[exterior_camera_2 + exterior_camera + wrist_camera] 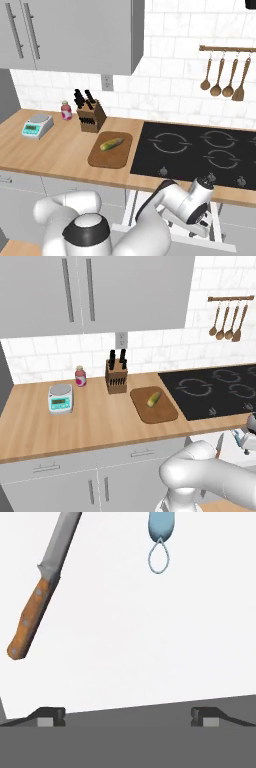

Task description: Place the appropriate cutting tool for cutting the cucumber skin on the cutting board.

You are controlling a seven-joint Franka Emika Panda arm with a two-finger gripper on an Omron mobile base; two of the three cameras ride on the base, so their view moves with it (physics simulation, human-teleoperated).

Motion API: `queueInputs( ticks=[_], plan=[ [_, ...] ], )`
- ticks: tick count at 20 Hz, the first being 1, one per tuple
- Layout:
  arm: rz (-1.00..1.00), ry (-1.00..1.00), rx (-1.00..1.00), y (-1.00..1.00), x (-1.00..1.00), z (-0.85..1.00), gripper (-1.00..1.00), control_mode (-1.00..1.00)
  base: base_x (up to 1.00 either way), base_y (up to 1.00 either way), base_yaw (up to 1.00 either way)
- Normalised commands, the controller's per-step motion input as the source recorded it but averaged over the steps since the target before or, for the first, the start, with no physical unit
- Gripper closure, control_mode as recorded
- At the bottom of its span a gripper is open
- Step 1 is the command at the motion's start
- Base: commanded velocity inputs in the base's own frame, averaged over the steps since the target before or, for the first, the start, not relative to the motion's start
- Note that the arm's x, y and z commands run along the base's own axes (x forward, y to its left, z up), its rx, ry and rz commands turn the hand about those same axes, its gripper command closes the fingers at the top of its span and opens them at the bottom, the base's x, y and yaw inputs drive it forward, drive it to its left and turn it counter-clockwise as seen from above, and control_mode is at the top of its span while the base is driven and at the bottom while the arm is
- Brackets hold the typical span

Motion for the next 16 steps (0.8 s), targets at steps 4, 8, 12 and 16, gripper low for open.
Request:
queueInputs(
  ticks=[4, 8, 12, 16],
  plan=[
    [0.0, 0.0, 0.0, 0.0, -0.17, -0.01, -1.0, -1.0, 0.0, 0.0, 0.0],
    [0.0, 0.05, 0.0, 0.0, -0.6, -0.03, -1.0, -1.0, 0.0, 0.0, 0.0],
    [-0.01, 0.1, 0.0, 0.06, -0.14, 0.0, -1.0, -1.0, 0.0, 0.0, 0.0],
    [-0.01, 0.09, 0.0, 0.12, -0.15, -0.01, -1.0, -1.0, 0.0, 0.0, 0.0]
  ],
)
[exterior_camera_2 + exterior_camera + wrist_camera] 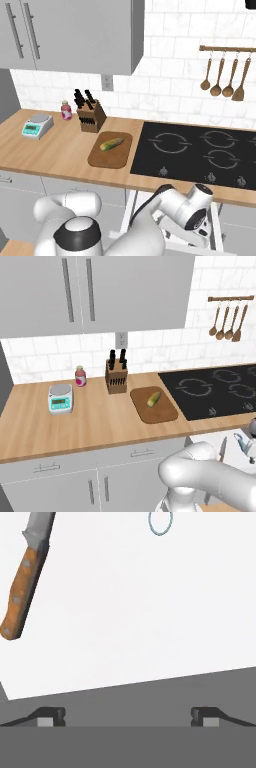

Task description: Place the appropriate cutting tool for cutting the cucumber skin on the cutting board.

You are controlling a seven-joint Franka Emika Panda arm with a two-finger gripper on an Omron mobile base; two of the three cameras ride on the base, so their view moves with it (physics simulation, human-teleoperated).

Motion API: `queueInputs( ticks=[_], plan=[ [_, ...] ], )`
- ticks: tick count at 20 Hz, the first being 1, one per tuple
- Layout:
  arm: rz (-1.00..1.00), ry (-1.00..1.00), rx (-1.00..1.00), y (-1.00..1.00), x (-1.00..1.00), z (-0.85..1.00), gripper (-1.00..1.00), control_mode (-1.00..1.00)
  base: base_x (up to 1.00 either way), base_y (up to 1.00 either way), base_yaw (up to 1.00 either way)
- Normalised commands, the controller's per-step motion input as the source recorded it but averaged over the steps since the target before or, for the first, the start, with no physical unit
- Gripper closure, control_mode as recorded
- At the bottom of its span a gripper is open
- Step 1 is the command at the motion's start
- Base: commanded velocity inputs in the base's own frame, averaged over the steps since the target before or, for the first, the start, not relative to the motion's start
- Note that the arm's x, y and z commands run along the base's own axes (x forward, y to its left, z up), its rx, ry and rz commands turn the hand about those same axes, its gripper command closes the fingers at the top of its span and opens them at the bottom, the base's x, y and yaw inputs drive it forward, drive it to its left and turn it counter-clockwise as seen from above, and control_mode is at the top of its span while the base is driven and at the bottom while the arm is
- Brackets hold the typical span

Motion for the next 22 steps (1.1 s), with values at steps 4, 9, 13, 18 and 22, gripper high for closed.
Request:
queueInputs(
  ticks=[4, 9, 13, 18, 22],
  plan=[
    [0.0, 0.1, 0.0, 0.11, -0.54, -0.17, -1.0, -1.0, 0.0, 0.0, 0.0],
    [0.0, 0.05, 0.0, 0.01, -0.54, -0.06, -1.0, -1.0, 0.0, 0.0, 0.0],
    [-0.02, 0.0, 0.0, 0.0, -0.33, 0.13, -1.0, -1.0, 0.0, 0.0, 0.0],
    [0.0, 0.01, 0.0, 0.0, 0.8, 0.43, -1.0, -1.0, 0.0, 0.0, 0.0],
    [0.0, 0.01, 0.0, 0.0, 1.0, 0.33, -1.0, -1.0, 0.0, 0.0, 0.0]
  ],
)
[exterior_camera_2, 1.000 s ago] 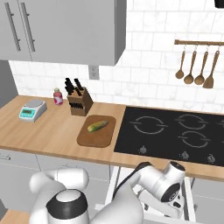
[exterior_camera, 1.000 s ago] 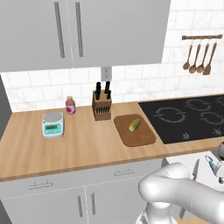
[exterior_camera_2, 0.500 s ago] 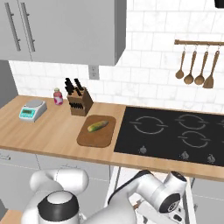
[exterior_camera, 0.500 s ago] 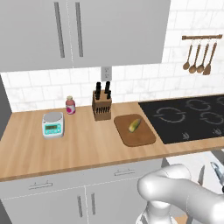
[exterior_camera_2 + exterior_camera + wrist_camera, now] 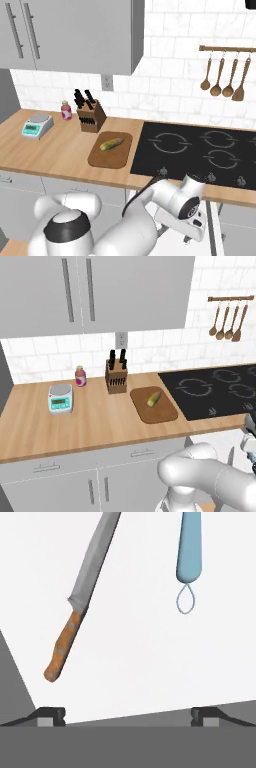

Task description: Place the appropriate cutting tool for cutting the cucumber skin on the cutting board.

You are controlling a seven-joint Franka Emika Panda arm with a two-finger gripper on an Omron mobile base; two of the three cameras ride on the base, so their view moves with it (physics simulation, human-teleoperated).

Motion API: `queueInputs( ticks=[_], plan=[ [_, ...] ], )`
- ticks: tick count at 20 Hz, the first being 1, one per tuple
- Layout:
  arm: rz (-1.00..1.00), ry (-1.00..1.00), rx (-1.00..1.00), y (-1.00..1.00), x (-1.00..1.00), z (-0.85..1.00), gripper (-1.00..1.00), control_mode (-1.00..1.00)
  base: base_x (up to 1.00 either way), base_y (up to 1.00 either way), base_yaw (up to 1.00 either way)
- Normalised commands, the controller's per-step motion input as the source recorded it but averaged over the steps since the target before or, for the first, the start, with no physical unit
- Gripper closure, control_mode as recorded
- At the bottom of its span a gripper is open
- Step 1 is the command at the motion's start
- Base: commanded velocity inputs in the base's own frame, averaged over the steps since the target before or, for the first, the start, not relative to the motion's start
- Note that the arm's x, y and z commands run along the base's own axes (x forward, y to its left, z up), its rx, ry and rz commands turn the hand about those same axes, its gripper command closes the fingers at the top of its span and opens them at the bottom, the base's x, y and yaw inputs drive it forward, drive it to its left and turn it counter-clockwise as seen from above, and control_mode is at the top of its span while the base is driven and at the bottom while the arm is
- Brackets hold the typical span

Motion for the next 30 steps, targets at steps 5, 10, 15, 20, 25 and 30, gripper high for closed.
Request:
queueInputs(
  ticks=[5, 10, 15, 20, 25, 30],
  plan=[
    [0.01, 0.0, 0.0, -0.08, 0.54, -0.05, -1.0, -1.0, 0.0, 0.0, 0.0],
    [0.0, 0.0, 0.0, -0.12, 0.19, -0.03, -1.0, -1.0, 0.0, 0.0, 0.0],
    [0.0, 0.0, 0.0, -0.51, 0.04, -0.05, -1.0, -1.0, 0.0, 0.0, 0.0],
    [0.0, -0.05, -0.02, -0.09, 0.02, -0.41, -1.0, -1.0, 0.0, 0.0, 0.0],
    [0.0, -0.08, -0.03, 0.0, 0.07, -0.33, -1.0, -1.0, 0.0, 0.0, 0.0],
    [0.0, -0.03, -0.04, -0.04, 0.09, -0.29, -1.0, -1.0, 0.0, 0.0, 0.0]
  ],
)
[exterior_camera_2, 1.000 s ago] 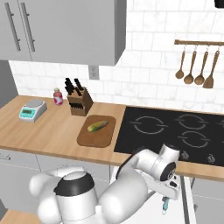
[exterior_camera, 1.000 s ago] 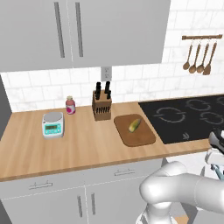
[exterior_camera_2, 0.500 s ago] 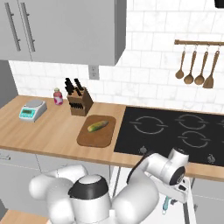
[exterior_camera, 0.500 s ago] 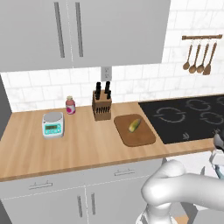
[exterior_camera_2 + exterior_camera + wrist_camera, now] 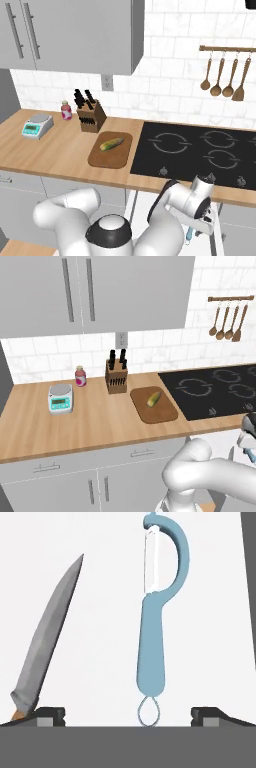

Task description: Place the appropriate cutting tool for cutting the cucumber skin on the cutting board.

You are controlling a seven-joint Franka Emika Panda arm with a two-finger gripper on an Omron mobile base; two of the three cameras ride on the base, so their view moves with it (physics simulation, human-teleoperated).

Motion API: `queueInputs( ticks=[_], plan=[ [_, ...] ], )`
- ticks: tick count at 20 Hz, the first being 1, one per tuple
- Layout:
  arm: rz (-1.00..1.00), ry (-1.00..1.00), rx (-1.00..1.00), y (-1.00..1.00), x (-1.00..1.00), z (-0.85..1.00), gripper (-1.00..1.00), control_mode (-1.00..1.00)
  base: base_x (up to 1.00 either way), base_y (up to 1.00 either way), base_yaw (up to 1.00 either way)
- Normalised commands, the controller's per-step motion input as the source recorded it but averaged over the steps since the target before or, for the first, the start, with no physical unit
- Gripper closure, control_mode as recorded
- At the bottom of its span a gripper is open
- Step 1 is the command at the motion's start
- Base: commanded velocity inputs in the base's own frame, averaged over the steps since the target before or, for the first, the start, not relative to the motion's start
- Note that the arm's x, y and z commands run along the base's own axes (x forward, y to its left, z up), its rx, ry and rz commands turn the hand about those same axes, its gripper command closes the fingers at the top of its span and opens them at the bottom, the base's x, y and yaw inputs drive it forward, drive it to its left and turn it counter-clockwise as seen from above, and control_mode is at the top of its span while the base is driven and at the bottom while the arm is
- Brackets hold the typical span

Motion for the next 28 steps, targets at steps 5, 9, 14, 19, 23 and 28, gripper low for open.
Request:
queueInputs(
  ticks=[5, 9, 14, 19, 23, 28],
  plan=[
    [0.0, 0.0, -0.05, 0.0, 0.15, -0.2, -1.0, -1.0, 0.0, 0.0, 0.0],
    [0.0, 0.0, -0.04, -0.01, 0.09, -0.15, -1.0, -1.0, 0.0, 0.0, 0.0],
    [0.0, 0.0, -0.03, -0.08, 0.07, -0.17, -1.0, -1.0, 0.0, 0.0, 0.0],
    [0.0, 0.0, -0.03, -0.17, 0.0, -0.2, -1.0, -1.0, 0.0, 0.0, 0.0],
    [0.0, 0.0, -0.03, -0.1, 0.01, -0.18, -1.0, -1.0, 0.0, 0.0, 0.0],
    [0.0, 0.0, -0.02, -0.03, -0.03, -0.12, -1.0, -1.0, 0.0, 0.0, 0.0]
  ],
)
